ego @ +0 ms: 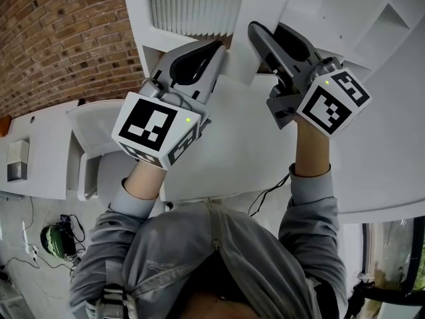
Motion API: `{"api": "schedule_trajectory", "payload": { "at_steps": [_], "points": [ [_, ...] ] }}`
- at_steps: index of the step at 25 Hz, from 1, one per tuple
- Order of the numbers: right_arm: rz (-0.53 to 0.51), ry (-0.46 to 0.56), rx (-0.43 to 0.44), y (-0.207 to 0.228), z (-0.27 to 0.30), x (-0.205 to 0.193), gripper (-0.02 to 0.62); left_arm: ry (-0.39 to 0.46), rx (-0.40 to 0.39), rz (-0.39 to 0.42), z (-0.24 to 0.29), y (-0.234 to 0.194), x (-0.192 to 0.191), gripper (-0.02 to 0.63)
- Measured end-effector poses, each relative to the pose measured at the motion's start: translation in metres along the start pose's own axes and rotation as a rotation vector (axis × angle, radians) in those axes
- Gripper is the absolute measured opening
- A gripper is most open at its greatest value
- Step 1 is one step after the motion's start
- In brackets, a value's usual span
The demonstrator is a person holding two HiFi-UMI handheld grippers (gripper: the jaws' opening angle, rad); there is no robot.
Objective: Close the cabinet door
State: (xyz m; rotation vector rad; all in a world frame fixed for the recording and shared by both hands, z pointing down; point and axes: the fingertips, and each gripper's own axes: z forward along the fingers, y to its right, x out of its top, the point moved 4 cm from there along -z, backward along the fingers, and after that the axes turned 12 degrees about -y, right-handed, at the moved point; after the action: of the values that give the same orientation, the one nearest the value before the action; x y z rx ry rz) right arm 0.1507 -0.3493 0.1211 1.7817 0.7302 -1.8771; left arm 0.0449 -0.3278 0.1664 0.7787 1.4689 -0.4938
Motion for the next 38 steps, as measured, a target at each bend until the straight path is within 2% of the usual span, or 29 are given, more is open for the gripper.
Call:
{"api": "schedule_trajectory", "payload": {
  "at_steps": [17,38],
  "points": [
    [0.011,-0.006,0.121,0.043,0.016,-0.006,0.104,-0.040,0.077,-0.007,0.039,-0.008,-0.016,0.006],
    [0.007,-0.016,0.271,0.085,0.038,-0.014,0.106,-0.038,0.191,-0.018,0.086,-0.016,-0.027,0.006]
  ]
}}
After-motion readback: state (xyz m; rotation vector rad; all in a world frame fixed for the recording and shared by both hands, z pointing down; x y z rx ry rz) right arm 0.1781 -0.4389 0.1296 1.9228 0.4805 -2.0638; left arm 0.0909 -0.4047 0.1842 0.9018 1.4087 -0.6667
